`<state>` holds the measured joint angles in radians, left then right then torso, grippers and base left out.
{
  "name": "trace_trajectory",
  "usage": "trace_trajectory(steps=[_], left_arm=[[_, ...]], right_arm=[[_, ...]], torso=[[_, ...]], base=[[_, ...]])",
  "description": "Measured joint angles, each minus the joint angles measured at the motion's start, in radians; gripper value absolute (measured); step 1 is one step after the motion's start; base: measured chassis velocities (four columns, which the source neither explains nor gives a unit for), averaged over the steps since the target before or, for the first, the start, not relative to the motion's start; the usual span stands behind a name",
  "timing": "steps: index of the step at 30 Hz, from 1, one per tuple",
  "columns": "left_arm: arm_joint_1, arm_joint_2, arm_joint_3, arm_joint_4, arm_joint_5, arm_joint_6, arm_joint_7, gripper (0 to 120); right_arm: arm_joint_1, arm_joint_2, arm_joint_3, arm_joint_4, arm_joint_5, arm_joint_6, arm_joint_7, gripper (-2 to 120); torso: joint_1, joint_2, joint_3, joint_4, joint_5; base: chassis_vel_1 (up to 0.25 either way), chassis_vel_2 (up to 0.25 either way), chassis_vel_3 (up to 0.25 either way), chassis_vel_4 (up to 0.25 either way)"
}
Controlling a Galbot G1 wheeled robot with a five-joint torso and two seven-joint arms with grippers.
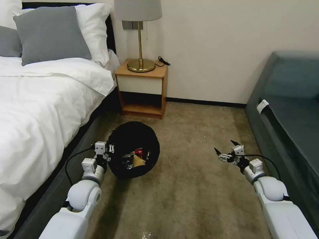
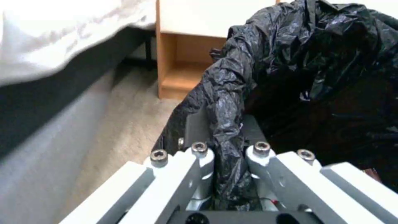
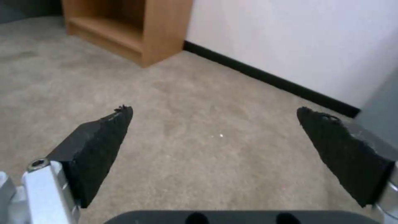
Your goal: Pick up the trash bin, then pick up the garbage on the floor and place it into the trash bin.
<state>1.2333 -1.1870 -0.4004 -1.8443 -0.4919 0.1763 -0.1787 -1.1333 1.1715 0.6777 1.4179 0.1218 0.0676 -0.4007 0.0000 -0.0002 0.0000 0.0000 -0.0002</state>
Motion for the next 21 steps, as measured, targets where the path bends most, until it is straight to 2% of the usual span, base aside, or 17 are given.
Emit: trace_trajectory(steps=[1,3,4,5,6,9,10,13,14,17,21], left_arm=[[0.0,0.0,0.0,0.0,0.0,0.0,0.0,4],[-0.002,-0.018,-0.001,-0.005,-0.093,0.013,-0.052,4],[-0.004,-0.022,-0.002,-0.005,-0.112,0.015,-0.064,4],[-0.01,-0.036,-0.004,-0.005,-0.188,0.024,-0.116,4],[-0.01,-0.036,-0.004,-0.005,-0.188,0.024,-0.116,4],[-0.021,-0.053,-0.004,0.005,-0.293,0.04,-0.205,4],[-0.021,-0.053,-0.004,0.005,-0.293,0.04,-0.205,4],[-0.028,-0.06,-0.003,0.003,-0.392,0.076,-0.296,4],[-0.028,-0.06,-0.003,0.003,-0.392,0.076,-0.296,4],[-0.041,-0.071,-0.003,0.007,-0.471,0.099,-0.365,4],[-0.048,-0.073,-0.002,0.015,-0.513,0.112,-0.4,4]], right_arm=[[0.0,0.0,0.0,0.0,0.0,0.0,0.0,100],[-0.02,0.018,0.026,0.016,0.0,-0.001,0.003,100],[-0.024,0.021,0.03,0.02,0.0,-0.001,0.004,100],[-0.046,0.032,0.049,0.034,0.001,-0.002,0.005,100],[-0.046,0.032,0.049,0.034,0.001,-0.002,0.005,100],[-0.089,0.045,0.081,0.062,0.001,-0.003,0.006,100],[-0.089,0.045,0.081,0.062,0.001,-0.003,0.006,100],[-0.119,0.051,0.102,0.083,0.001,-0.003,0.006,100],[-0.119,0.051,0.102,0.083,0.001,-0.003,0.006,100],[-0.134,0.056,0.115,0.105,0.004,-0.003,0.006,100],[-0.142,0.059,0.121,0.122,0.009,-0.006,0.006,100]], torso=[[0.0,0.0,0.0,0.0,0.0],[0.0,0.0,0.0,0.0001,0.0003],[0.0,0.0,0.0,0.0001,0.0002],[0.0,0.0,0.0,-0.0001,0.0],[0.0,0.0,0.0,-0.0001,0.0],[0.0,0.0,0.0,-0.0001,-0.0001],[0.0,0.0,0.0,-0.0001,-0.0001],[0.0,0.0,0.0,-0.0001,0.0004],[0.0,0.0,0.0,-0.0001,0.0004],[0.0,0.0,0.0,-0.0001,0.0003],[0.0,0.0,0.0,-0.0001,0.0]], base=[[0.0,0.0,0.0,0.0],[0.0,0.0,0.0,0.0],[0.0,0.0,0.0,0.0],[0.0,0.0,0.0,0.0],[0.0,0.0,0.0,0.0],[0.0,0.0,0.0,0.0],[0.0,0.0,0.0,0.0],[0.0,0.0,0.0,0.0],[0.0,0.0,0.0,0.0],[0.0,0.0,0.0,0.0],[0.0,0.0,0.0,0.0]])
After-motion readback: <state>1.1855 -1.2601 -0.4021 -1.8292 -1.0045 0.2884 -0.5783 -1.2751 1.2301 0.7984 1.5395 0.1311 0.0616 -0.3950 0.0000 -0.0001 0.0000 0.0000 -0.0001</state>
